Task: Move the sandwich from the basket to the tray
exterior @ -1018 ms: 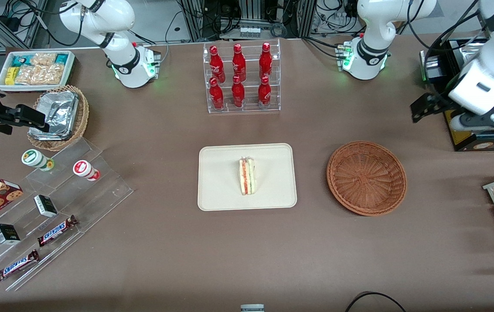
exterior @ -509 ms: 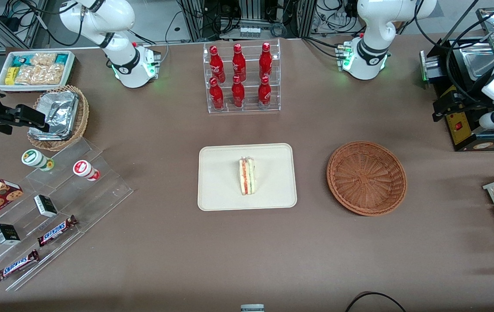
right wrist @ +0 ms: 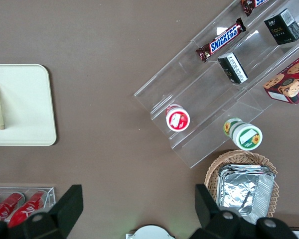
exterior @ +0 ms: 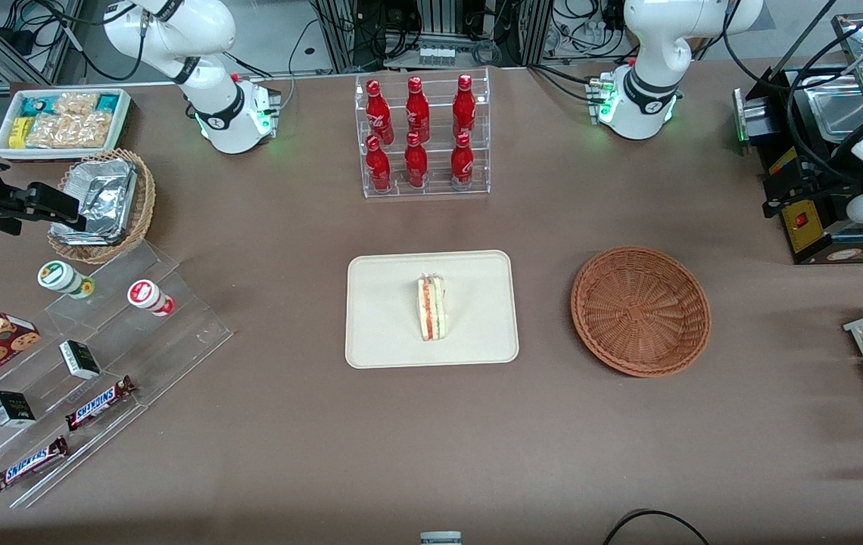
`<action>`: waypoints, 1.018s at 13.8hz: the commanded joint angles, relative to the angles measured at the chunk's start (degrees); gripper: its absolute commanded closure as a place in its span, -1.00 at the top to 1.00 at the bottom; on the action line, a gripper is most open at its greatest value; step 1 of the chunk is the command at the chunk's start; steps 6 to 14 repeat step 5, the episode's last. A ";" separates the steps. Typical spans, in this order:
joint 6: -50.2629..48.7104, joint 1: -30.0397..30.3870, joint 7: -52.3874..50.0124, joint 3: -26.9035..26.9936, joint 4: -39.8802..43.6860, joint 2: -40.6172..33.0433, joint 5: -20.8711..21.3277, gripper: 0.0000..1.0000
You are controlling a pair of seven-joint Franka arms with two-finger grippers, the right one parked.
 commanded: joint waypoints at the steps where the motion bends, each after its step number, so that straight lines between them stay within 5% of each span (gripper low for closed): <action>1: -0.09 -0.65 1.03 0.63 2.41 2.08 -0.18 0.99; 14: -0.18 -0.65 0.60 0.63 2.68 3.05 -0.18 0.99</action>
